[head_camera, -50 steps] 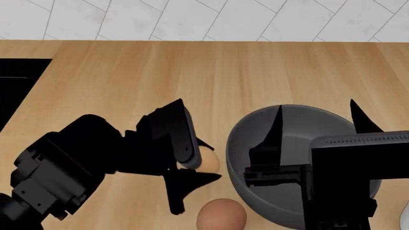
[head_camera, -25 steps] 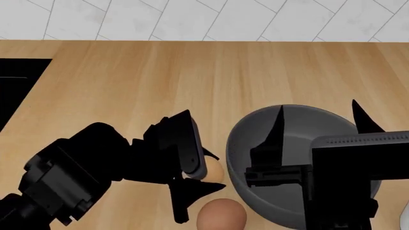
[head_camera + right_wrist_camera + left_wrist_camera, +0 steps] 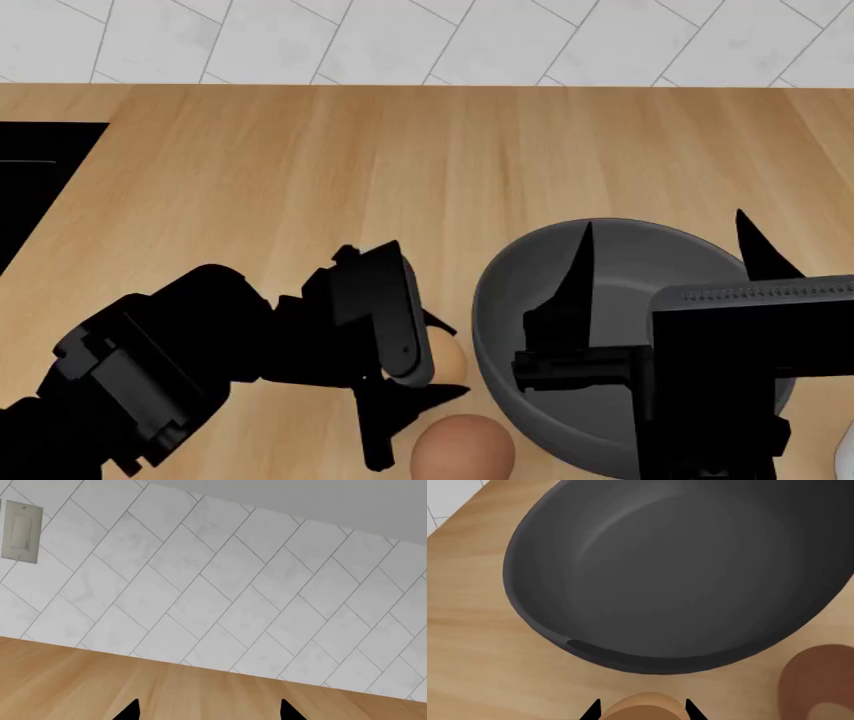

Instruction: Place the eggs and milk next to the bowl.

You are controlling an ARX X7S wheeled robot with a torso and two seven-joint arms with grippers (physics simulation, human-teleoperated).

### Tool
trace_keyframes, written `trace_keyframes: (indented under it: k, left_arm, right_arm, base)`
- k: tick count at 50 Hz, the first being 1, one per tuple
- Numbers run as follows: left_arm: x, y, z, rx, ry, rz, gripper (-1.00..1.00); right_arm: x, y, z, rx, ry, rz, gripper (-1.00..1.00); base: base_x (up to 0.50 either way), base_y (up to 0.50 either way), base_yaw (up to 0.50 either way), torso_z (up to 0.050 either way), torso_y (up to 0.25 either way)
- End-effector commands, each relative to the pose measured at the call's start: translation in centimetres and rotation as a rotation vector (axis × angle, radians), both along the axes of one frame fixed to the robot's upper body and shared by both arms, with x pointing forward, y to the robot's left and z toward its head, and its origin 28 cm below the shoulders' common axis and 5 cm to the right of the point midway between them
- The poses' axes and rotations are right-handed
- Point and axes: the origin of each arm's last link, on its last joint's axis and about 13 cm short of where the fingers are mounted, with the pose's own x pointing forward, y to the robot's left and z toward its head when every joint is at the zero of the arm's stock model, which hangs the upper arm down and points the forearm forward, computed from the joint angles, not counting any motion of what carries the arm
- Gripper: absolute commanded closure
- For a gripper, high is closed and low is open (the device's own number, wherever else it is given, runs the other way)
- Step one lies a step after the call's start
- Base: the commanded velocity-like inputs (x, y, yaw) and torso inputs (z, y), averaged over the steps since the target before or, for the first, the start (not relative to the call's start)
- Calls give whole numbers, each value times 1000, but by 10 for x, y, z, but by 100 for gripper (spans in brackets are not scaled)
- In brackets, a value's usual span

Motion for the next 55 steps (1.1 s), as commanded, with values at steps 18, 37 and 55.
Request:
trace_keyframes:
  k: [18, 37, 55]
  left_arm:
    - [0, -3, 1, 18, -90, -10, 100]
    - [-1, -3, -1, 24, -86, 9, -100]
    - [2, 1, 3, 15, -97, 12, -100]
  right_arm:
    - [-1, -1, -1, 3, -2, -1, -100]
    - [-1, -1, -2, 4, -1, 6, -100]
    - [0, 0, 0, 4, -3, 9, -100]
  base:
    - [0, 0, 0, 0, 0]
    - [0, 0, 0, 0, 0]
    - [0, 0, 0, 0, 0]
